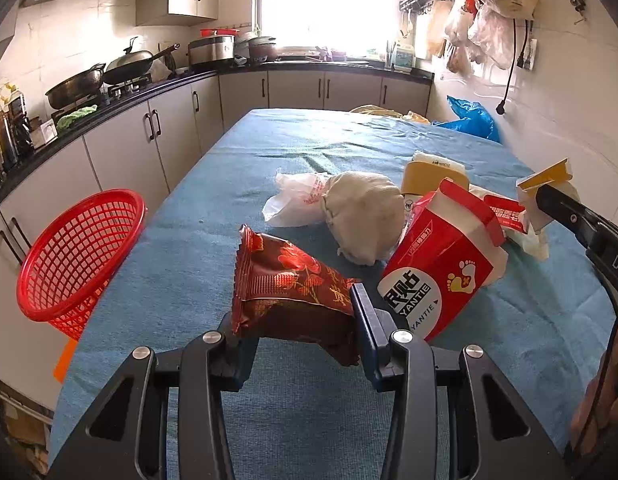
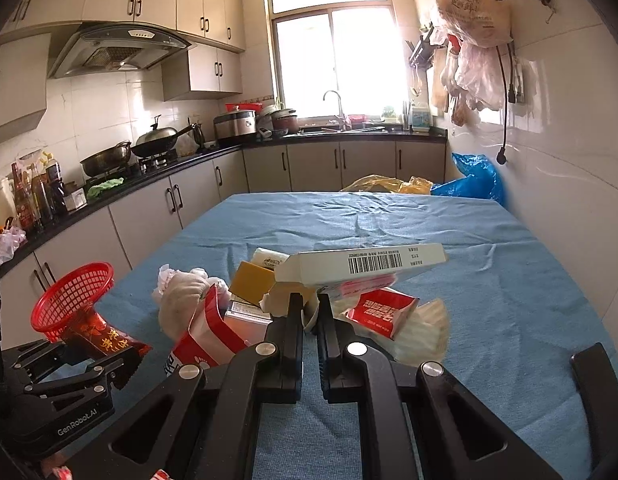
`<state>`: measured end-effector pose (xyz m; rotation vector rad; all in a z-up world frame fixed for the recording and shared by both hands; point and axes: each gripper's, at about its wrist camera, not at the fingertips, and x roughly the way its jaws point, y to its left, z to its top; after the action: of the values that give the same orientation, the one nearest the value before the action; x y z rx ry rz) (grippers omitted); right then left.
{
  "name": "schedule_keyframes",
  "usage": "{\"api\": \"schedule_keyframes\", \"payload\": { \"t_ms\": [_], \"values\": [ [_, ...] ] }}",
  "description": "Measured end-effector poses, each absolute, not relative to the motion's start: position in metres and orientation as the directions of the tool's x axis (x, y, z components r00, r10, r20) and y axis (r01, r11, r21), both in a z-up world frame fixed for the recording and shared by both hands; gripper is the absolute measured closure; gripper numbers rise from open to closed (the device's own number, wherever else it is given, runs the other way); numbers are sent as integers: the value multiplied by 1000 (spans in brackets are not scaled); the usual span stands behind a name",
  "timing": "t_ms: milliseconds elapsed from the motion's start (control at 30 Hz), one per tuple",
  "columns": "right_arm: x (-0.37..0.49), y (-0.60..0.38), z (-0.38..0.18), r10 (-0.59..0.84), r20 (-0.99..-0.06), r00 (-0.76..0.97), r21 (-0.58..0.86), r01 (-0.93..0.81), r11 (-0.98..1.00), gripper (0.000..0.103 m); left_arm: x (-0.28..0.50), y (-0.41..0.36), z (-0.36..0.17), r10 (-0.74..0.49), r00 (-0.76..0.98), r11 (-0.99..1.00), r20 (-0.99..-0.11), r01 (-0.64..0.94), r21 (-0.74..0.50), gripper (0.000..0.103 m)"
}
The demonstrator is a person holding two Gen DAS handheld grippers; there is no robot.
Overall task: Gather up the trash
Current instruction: 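Grasp the brown snack wrapper with the left tool and lift it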
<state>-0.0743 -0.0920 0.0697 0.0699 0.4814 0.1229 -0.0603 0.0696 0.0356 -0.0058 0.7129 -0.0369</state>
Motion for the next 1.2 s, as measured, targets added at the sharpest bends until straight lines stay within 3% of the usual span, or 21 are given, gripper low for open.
{"api": "schedule_keyframes", "payload": {
  "t_ms": [1200],
  "values": [
    [-76, -92, 70, 130, -457, 880, 88, -101, 991, 96, -59, 67, 35, -43, 756, 999, -653, 37, -23, 62]
  ]
}}
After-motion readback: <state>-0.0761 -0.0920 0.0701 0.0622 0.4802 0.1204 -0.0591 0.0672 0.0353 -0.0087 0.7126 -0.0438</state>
